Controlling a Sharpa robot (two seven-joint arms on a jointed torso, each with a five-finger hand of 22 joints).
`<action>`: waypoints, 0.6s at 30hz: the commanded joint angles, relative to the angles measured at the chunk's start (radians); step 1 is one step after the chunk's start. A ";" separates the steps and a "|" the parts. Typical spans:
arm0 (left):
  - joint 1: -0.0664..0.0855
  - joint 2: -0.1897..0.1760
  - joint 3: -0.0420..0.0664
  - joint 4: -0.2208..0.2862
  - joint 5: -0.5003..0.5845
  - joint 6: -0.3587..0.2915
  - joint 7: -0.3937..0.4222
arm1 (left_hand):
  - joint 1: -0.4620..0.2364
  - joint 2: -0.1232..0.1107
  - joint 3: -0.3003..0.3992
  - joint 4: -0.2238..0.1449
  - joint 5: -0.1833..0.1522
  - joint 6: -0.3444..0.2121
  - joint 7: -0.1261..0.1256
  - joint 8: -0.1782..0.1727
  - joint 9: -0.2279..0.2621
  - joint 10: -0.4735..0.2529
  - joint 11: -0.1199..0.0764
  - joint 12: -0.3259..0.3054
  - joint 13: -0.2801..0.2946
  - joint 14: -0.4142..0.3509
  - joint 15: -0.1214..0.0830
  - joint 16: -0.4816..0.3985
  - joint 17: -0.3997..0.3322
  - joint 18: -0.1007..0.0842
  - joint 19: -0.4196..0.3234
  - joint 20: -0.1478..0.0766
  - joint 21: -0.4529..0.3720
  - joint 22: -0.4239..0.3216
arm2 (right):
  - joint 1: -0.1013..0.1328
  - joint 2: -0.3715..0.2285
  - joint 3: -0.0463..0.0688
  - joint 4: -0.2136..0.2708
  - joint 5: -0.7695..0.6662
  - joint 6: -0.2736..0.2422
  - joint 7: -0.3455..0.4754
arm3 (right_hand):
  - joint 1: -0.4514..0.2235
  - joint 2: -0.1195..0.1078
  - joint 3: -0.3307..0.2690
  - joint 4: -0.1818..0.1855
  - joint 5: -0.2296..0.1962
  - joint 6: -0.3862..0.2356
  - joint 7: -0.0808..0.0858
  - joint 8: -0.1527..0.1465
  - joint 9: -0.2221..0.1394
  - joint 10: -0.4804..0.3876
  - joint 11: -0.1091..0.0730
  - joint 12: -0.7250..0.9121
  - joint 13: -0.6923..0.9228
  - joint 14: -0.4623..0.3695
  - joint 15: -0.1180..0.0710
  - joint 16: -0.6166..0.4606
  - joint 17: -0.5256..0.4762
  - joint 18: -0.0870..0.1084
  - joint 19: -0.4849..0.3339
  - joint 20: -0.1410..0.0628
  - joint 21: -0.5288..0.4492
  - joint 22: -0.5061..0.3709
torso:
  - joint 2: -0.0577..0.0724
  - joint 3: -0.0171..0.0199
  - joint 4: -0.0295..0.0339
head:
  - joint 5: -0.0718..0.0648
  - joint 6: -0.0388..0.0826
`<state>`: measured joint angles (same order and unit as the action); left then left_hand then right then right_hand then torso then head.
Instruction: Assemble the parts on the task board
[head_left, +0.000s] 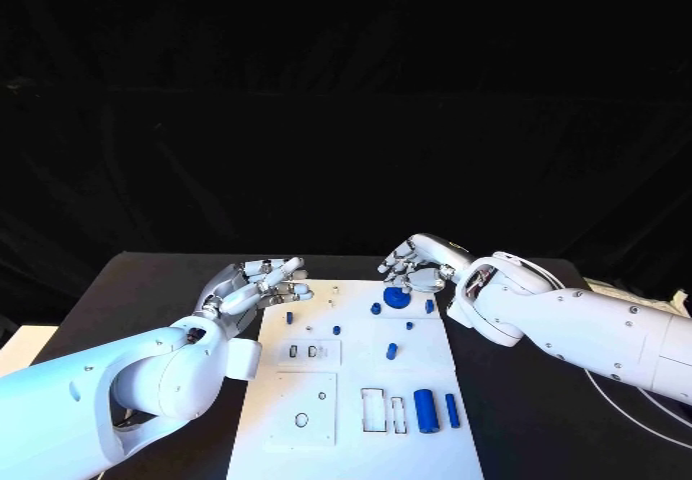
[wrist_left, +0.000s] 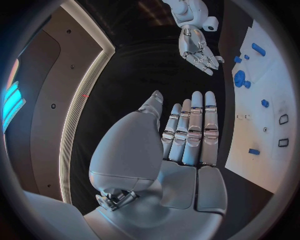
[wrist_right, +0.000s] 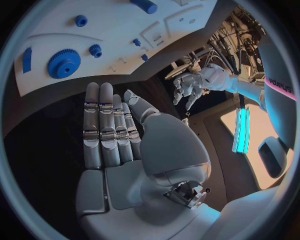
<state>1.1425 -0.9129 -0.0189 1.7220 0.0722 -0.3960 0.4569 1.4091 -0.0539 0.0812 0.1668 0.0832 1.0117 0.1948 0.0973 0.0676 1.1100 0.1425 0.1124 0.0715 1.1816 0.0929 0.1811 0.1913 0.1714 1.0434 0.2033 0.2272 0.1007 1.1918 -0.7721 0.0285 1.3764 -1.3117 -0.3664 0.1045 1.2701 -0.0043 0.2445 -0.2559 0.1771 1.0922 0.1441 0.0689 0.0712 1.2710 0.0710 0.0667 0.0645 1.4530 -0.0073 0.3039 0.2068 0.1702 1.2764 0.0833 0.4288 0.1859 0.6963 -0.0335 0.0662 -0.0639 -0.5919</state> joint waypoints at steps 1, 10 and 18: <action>0.006 -0.007 0.002 0.026 0.016 0.038 -0.005 | 0.000 0.006 -0.001 -0.006 -0.005 0.004 0.002 -0.006 -0.001 0.003 0.000 -0.005 0.000 0.004 0.001 -0.006 0.002 0.012 0.008 0.001 0.003 -0.001 | 0.011 0.007 0.001 0.012 -0.265 0.101 -0.153 | -0.012 -0.011 -0.001 0.013 -0.006 0.011 -0.008 -0.003 -0.001 0.013 -0.008 -0.004 0.001 0.062 -0.009 0.069 0.045 0.012 0.029 -0.015 0.042 0.022 | 0.029 -0.0052 0.0155 | -0.010 0.009; 0.021 -0.025 0.003 0.071 0.017 0.044 -0.009 | -0.003 0.004 -0.005 -0.009 -0.005 0.003 0.004 -0.011 -0.002 0.000 0.002 -0.011 -0.001 0.002 0.002 -0.012 0.005 0.011 0.011 0.002 0.002 -0.002 | 0.027 0.026 0.001 0.025 -0.399 0.204 -0.240 | -0.035 -0.048 0.018 0.055 -0.026 -0.007 -0.015 -0.005 -0.002 -0.025 -0.008 -0.005 -0.001 0.057 -0.009 0.260 0.161 0.010 0.047 -0.020 0.122 0.070 | 0.055 -0.0098 0.0264 | -0.022 0.016; 0.028 -0.032 0.003 0.085 0.017 0.047 -0.014 | -0.005 0.004 -0.007 -0.010 -0.005 0.002 0.004 -0.013 -0.002 -0.002 0.003 -0.013 -0.002 0.002 0.003 -0.014 0.006 0.011 0.012 0.002 0.001 -0.003 | 0.029 0.038 0.001 0.019 -0.433 0.248 -0.251 | -0.026 -0.074 0.042 0.094 -0.030 -0.017 -0.014 -0.004 -0.001 -0.054 -0.002 -0.004 0.000 0.052 -0.008 0.450 0.311 0.009 0.052 -0.016 0.212 0.126 | 0.068 -0.0111 0.0334 | -0.026 0.019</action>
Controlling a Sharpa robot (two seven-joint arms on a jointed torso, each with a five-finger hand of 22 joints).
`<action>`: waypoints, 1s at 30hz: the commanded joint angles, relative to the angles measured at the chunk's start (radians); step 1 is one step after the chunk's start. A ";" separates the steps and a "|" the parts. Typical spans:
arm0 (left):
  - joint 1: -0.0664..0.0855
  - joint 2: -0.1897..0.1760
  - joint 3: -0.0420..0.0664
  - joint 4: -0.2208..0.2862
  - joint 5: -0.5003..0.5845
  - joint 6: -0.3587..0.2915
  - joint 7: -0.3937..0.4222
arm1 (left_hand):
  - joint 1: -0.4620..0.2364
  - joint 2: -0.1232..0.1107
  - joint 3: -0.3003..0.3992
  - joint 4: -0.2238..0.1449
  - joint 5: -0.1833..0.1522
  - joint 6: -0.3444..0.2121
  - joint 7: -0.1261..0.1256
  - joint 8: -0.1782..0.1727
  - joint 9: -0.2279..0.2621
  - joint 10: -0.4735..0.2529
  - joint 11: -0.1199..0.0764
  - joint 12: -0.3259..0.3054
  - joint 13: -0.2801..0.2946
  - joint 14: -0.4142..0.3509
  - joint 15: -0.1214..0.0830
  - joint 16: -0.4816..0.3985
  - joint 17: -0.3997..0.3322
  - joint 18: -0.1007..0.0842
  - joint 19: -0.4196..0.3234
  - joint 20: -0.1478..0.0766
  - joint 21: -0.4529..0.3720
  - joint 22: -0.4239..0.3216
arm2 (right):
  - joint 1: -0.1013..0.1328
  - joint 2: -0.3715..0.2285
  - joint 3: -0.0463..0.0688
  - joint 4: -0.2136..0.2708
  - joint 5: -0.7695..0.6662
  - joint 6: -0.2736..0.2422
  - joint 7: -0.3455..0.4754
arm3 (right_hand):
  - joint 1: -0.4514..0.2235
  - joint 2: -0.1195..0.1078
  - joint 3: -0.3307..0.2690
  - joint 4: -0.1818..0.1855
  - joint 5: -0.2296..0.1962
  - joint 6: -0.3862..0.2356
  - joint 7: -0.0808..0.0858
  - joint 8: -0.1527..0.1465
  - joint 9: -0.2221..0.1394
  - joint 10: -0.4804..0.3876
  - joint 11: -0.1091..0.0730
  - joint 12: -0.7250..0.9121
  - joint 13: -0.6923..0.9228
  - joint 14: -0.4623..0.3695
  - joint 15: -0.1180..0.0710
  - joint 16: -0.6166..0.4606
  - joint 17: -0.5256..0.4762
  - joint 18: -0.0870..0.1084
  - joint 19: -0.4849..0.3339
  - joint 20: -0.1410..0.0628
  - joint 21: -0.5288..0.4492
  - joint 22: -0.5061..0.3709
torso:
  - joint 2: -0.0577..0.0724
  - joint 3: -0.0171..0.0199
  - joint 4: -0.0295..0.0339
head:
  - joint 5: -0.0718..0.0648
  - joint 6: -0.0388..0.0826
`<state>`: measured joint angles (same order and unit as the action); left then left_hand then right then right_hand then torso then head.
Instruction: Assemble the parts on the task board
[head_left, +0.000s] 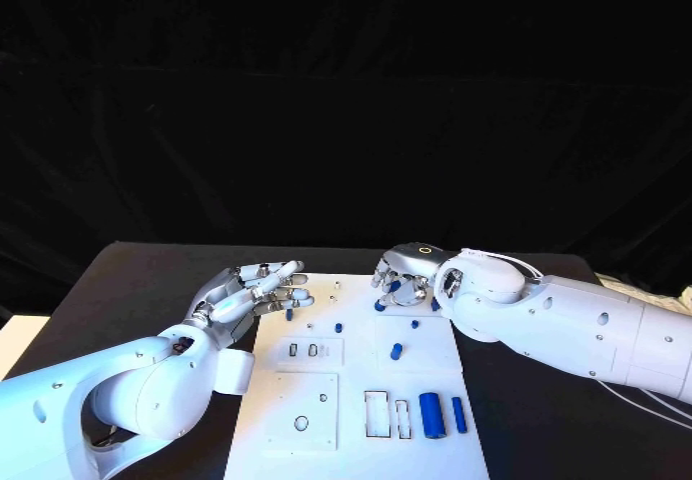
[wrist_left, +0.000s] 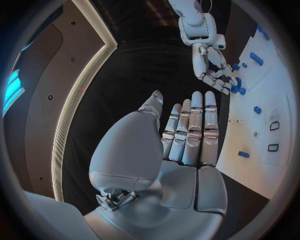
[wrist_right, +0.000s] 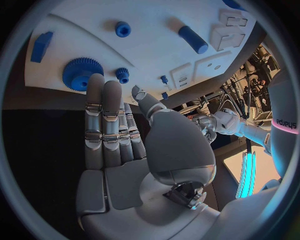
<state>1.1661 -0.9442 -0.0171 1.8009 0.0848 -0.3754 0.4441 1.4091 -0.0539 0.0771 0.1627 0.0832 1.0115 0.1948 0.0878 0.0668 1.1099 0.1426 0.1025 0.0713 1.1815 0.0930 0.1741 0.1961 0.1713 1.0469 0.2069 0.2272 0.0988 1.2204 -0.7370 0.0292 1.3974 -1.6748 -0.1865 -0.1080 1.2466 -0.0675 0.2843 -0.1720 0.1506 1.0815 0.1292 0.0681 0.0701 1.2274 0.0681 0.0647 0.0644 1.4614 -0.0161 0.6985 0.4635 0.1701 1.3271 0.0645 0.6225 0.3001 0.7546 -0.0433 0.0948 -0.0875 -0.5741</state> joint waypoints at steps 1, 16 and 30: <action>0.005 -0.002 0.001 0.008 0.004 0.026 -0.002 | -0.005 0.004 -0.003 -0.006 -0.005 0.002 0.004 -0.004 -0.001 -0.002 0.003 -0.003 -0.002 0.002 0.003 -0.007 0.001 0.011 0.008 -0.002 0.000 -0.001 | 0.001 0.003 0.000 -0.004 -0.073 0.071 -0.039 | -0.001 -0.013 0.006 0.016 -0.003 -0.007 0.001 -0.004 0.001 -0.012 0.001 -0.001 0.001 0.046 0.001 0.099 0.099 0.008 0.002 0.004 0.034 0.021 | 0.012 -0.0016 0.0058 | -0.003 0.002; 0.009 -0.008 0.001 0.010 0.004 0.019 -0.009 | -0.007 0.003 -0.006 -0.008 -0.005 0.000 0.006 -0.008 -0.001 -0.004 0.004 -0.008 -0.002 0.002 0.004 -0.011 0.003 0.011 0.010 -0.001 -0.002 -0.002 | 0.001 0.008 0.000 -0.003 -0.083 0.092 -0.026 | 0.028 -0.034 0.066 0.076 -0.010 0.014 0.002 -0.002 0.004 0.005 -0.001 -0.002 0.001 0.048 0.001 0.392 0.401 -0.038 0.045 0.017 0.390 0.423 | 0.026 -0.0032 0.0112 | -0.004 0.007; 0.011 -0.010 0.001 0.010 0.004 0.014 -0.016 | -0.007 0.005 -0.007 -0.010 -0.004 -0.002 0.008 -0.011 -0.002 -0.006 0.006 -0.011 -0.003 0.004 0.004 -0.012 0.005 0.011 0.011 -0.001 -0.003 -0.003 | 0.000 0.014 0.000 -0.009 -0.066 0.109 -0.011 | 0.044 -0.030 0.124 0.112 -0.052 0.039 -0.002 0.000 0.007 0.026 -0.006 -0.001 0.001 0.045 -0.001 0.489 0.496 -0.049 0.039 0.019 0.502 0.548 | 0.032 -0.0058 0.0153 | -0.006 0.004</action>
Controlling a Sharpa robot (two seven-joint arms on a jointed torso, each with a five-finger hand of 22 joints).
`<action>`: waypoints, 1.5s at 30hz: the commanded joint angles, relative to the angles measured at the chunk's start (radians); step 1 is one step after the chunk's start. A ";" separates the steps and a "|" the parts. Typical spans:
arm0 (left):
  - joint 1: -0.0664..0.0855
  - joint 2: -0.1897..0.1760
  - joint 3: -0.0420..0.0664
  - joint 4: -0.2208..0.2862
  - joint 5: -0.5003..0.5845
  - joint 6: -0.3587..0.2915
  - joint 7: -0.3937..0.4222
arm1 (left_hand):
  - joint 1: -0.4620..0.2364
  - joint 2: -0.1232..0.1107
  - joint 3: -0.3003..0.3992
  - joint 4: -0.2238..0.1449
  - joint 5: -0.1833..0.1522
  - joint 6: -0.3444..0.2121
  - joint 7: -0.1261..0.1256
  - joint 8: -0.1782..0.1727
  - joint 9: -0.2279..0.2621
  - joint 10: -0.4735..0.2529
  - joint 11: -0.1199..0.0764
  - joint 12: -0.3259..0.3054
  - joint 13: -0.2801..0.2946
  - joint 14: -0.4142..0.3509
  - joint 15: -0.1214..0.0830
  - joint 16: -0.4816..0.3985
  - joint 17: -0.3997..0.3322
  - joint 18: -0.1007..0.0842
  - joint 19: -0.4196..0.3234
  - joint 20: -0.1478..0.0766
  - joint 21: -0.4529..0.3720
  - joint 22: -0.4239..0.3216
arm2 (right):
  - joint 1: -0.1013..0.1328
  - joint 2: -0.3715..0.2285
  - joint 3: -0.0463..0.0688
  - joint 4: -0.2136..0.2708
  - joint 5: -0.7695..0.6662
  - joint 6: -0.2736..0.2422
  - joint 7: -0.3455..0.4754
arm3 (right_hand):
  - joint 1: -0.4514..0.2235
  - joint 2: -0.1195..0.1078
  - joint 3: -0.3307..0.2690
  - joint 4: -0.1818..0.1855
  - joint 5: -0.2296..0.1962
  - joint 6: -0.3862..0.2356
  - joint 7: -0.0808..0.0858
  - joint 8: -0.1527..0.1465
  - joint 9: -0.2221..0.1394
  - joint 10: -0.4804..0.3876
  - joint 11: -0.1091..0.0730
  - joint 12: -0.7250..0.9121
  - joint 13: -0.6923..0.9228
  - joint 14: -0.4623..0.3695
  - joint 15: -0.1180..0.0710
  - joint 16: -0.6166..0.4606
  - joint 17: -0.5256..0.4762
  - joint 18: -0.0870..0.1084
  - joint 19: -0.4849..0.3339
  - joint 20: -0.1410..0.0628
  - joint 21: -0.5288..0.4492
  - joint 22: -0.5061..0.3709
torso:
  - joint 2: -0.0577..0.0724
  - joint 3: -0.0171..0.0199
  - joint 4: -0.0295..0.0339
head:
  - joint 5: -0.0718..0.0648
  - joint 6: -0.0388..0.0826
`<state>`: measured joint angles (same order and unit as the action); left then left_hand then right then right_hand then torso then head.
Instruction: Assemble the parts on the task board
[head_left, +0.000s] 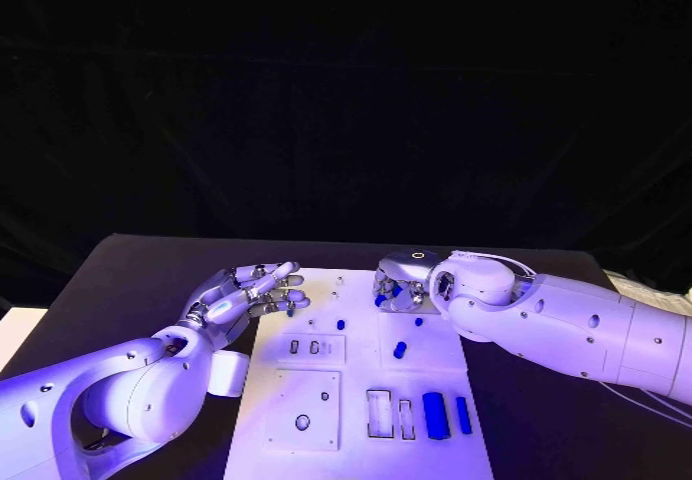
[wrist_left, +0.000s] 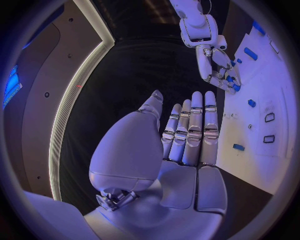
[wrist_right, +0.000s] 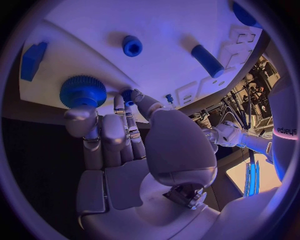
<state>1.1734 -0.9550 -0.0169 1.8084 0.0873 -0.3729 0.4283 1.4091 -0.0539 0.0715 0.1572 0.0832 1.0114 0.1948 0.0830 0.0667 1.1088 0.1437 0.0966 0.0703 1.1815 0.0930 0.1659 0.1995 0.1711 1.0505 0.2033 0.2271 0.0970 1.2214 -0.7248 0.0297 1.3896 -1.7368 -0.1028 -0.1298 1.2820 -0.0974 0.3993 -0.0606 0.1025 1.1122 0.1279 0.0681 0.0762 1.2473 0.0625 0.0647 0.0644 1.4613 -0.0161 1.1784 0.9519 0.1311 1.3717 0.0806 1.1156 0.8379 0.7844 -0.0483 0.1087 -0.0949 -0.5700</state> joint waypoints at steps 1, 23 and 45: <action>0.004 0.001 0.001 0.002 0.002 0.011 -0.002 | -0.007 0.005 -0.001 -0.005 -0.005 -0.002 0.008 -0.006 -0.002 -0.005 0.005 -0.005 -0.001 0.004 0.004 -0.004 0.002 0.011 0.007 0.003 -0.003 -0.001 | -0.001 0.003 0.000 -0.002 -0.003 0.027 0.011 | 0.009 0.000 0.014 0.004 -0.004 0.011 -0.002 0.000 0.002 0.008 -0.001 -0.001 0.002 0.045 -0.001 0.015 0.014 -0.010 -0.006 0.003 0.016 0.018 | 0.003 -0.0008 0.0018 | 0.001 -0.001; 0.004 0.002 0.001 -0.004 0.002 0.006 -0.008 | -0.006 0.009 -0.001 -0.008 -0.004 -0.004 0.011 -0.010 -0.002 -0.008 0.007 -0.010 -0.002 0.007 0.004 -0.006 0.005 0.011 0.010 0.003 -0.004 -0.002 | 0.000 0.003 0.004 0.007 0.015 -0.142 -0.005 | 0.038 0.023 0.097 0.031 -0.045 0.043 -0.002 -0.002 0.011 0.027 -0.004 -0.004 0.000 0.035 -0.006 0.064 0.049 -0.025 -0.004 0.000 0.116 0.138 | 0.008 -0.0060 0.0091 | -0.004 0.008; 0.016 -0.002 0.001 0.010 0.002 0.011 -0.009 | -0.005 0.009 -0.001 -0.010 -0.004 -0.005 0.011 -0.011 -0.002 -0.009 0.007 -0.012 -0.002 0.008 0.005 -0.007 0.007 0.011 0.011 0.003 -0.005 -0.003 | 0.004 0.105 0.008 -0.077 -0.027 -0.227 -0.012 | 0.026 -0.003 0.101 0.042 -0.050 0.033 0.002 -0.005 0.009 0.014 0.002 -0.003 0.000 0.034 0.000 0.072 0.054 -0.026 -0.009 0.005 0.127 0.150 | 0.020 -0.0134 0.0198 | -0.007 0.018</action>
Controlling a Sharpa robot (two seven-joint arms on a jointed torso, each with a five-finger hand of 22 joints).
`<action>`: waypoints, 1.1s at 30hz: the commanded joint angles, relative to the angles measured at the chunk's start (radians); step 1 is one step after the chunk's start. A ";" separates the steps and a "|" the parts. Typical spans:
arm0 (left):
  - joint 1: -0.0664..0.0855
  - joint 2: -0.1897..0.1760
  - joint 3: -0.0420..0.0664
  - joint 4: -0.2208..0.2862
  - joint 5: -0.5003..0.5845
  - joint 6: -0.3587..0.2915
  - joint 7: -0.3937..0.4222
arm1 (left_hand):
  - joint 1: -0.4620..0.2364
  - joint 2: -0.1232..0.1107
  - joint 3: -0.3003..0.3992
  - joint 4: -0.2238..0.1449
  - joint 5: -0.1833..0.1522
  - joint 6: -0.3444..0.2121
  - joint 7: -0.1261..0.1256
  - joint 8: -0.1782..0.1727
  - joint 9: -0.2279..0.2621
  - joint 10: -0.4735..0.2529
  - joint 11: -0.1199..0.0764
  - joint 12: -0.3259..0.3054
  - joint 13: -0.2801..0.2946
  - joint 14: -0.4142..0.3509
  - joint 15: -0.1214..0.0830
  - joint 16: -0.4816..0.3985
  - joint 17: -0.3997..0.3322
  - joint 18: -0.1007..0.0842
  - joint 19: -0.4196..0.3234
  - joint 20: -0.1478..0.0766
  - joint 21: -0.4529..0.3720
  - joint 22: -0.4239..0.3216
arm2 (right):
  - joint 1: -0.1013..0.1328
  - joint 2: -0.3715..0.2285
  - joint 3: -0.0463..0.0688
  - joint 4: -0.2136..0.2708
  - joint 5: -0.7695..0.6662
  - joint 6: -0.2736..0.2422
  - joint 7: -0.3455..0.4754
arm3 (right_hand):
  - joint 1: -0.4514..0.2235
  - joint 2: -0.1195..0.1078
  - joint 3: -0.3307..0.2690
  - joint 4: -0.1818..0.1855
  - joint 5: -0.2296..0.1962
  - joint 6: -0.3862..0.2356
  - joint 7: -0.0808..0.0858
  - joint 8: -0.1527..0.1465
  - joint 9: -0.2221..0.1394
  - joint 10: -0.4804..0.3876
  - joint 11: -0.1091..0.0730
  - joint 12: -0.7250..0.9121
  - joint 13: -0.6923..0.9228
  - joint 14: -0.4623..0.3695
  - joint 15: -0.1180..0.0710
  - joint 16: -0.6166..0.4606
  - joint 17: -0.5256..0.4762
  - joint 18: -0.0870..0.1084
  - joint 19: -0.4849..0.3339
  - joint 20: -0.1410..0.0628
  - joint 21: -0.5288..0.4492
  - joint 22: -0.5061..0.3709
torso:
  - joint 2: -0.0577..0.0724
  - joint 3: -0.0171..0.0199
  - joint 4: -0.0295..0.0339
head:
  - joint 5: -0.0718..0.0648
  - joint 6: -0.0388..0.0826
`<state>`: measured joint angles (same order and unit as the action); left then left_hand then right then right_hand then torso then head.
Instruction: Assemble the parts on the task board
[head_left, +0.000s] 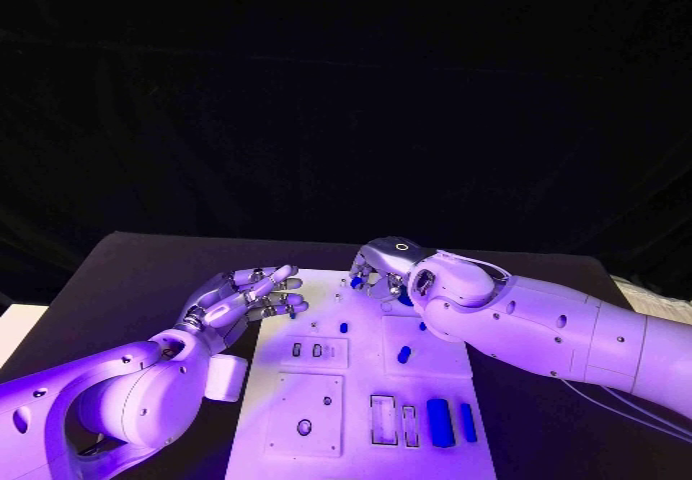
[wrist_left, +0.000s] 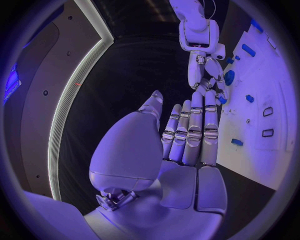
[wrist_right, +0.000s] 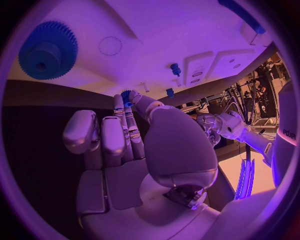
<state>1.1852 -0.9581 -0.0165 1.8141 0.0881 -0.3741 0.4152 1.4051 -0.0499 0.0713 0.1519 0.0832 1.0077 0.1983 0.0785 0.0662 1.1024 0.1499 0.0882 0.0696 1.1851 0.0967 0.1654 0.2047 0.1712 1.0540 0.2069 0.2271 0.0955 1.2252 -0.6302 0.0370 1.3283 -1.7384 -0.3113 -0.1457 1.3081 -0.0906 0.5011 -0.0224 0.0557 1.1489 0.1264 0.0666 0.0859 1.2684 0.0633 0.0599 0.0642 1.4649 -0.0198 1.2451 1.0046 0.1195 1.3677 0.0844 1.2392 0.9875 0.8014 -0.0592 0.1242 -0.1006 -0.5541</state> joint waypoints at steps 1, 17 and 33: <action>0.004 0.001 0.001 0.005 0.001 0.013 0.004 | -0.001 0.005 -0.001 -0.005 -0.004 -0.001 0.008 -0.007 -0.001 -0.003 0.001 -0.003 -0.001 0.004 0.001 -0.007 0.001 0.011 0.008 -0.001 -0.005 -0.001 | 0.000 0.016 0.001 -0.022 -0.026 -0.019 0.006 | -0.001 -0.011 -0.001 0.004 -0.003 -0.005 0.004 -0.004 0.000 -0.008 0.001 0.002 0.000 0.030 0.004 0.005 0.001 -0.014 -0.006 0.001 0.004 0.001 | 0.003 -0.0029 0.0052 | 0.000 0.002; 0.007 0.003 0.001 0.003 0.001 0.014 0.002 | -0.001 0.005 -0.001 -0.005 -0.004 -0.001 0.008 -0.007 -0.001 -0.003 0.001 -0.003 -0.001 0.004 0.001 -0.007 0.001 0.011 0.008 -0.001 -0.005 -0.001 | 0.001 0.049 0.001 -0.051 -0.039 -0.023 -0.002 | -0.002 -0.012 0.000 0.005 -0.003 -0.005 0.004 -0.003 0.000 -0.008 0.001 0.002 0.000 0.031 0.004 0.006 0.003 -0.014 -0.006 0.001 0.005 0.002 | 0.013 -0.0082 0.0137 | -0.005 0.001; 0.010 0.002 0.001 0.006 0.001 0.018 -0.003 | 0.000 0.006 -0.001 -0.007 -0.004 -0.001 0.008 -0.008 -0.001 -0.003 0.001 -0.005 -0.001 0.004 0.001 -0.008 0.002 0.011 0.008 0.000 -0.006 -0.002 | 0.001 0.076 0.001 -0.096 -0.048 0.024 -0.018 | -0.011 -0.033 -0.003 0.016 -0.004 -0.022 0.008 -0.005 -0.004 -0.025 0.006 0.000 -0.001 0.026 0.009 -0.001 -0.013 -0.011 -0.019 0.005 -0.001 -0.011 | 0.015 -0.0098 0.0166 | -0.004 -0.002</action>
<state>1.1926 -0.9573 -0.0166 1.8161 0.0884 -0.3733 0.4101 1.4051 -0.0499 0.0714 0.1519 0.0832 1.0077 0.1983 0.0743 0.0663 1.1024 0.1499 0.0882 0.0697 1.1851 0.0967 0.1588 0.2060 0.1711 1.0540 0.2069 0.2271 0.0946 1.2265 -0.5551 0.0377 1.2350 -1.7656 -0.3155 -0.1492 1.2945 -0.1140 0.4977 -0.0114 0.0555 1.1317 0.1351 0.0614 0.0846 1.2483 0.0719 0.0609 0.0644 1.4656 -0.0190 1.2451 0.9923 0.1226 1.3549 0.0895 1.2394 0.9770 0.8155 -0.0685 0.1407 -0.1059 -0.5553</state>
